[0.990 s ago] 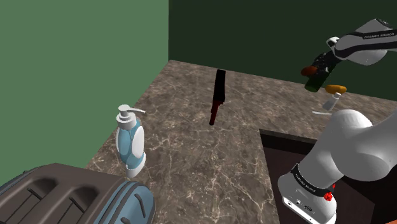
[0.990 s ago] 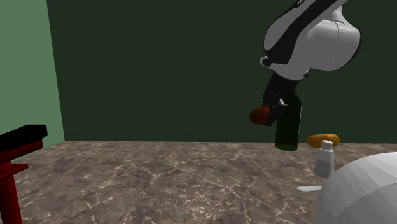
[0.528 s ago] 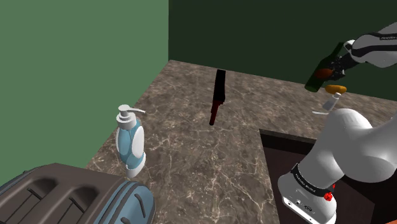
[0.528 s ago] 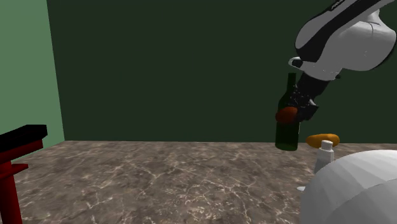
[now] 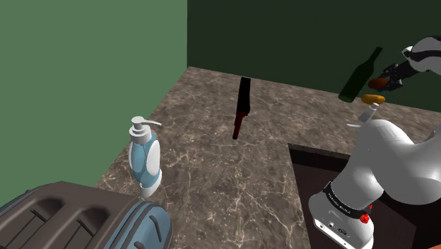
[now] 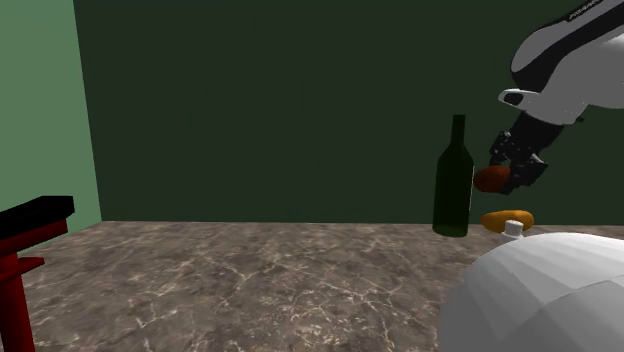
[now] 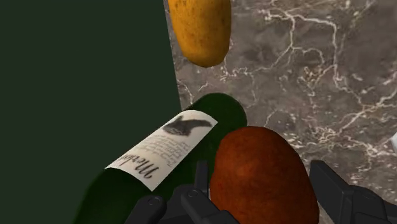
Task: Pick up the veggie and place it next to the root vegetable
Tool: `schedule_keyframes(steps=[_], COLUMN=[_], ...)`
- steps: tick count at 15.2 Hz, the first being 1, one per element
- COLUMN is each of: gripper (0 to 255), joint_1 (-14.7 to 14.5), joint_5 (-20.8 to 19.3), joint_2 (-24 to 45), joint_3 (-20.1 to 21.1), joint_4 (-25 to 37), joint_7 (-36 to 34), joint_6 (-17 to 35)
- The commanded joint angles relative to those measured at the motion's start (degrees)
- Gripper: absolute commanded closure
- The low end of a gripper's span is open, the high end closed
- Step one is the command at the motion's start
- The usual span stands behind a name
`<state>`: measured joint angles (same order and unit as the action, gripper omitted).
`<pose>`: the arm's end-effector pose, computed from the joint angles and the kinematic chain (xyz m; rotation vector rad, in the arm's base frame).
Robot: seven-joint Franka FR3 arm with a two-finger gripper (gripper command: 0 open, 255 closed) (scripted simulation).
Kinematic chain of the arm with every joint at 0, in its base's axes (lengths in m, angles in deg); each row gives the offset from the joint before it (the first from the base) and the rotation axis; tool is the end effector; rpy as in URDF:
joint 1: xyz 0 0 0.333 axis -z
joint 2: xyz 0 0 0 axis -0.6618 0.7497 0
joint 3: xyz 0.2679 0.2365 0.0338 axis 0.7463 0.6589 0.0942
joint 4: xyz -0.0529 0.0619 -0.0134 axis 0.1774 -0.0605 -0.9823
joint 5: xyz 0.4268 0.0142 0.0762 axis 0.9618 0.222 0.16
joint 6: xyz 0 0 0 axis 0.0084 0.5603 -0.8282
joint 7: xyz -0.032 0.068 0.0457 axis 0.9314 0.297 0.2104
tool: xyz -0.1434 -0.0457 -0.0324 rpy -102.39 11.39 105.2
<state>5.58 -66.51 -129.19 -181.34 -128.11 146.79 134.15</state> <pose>0.1308 -0.7096 0.4273 2.5735 0.9388 0.4912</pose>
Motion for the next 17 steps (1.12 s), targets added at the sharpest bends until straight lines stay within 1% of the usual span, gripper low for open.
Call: schedule_keyframes(steps=[1, 4, 17], gripper=[255, 255, 255], joint_1=[-2.5, -6.5, -6.8], joint_5=[-0.4, -0.9, -4.0], joint_2=[-2.0, -5.1, -8.4], joint_3=[-2.4, -5.4, -9.2], joint_4=[4.9, 13.2, 8.3], joint_7=[2.1, 5.2, 5.2], joint_6=[-2.3, -6.2, 0.9])
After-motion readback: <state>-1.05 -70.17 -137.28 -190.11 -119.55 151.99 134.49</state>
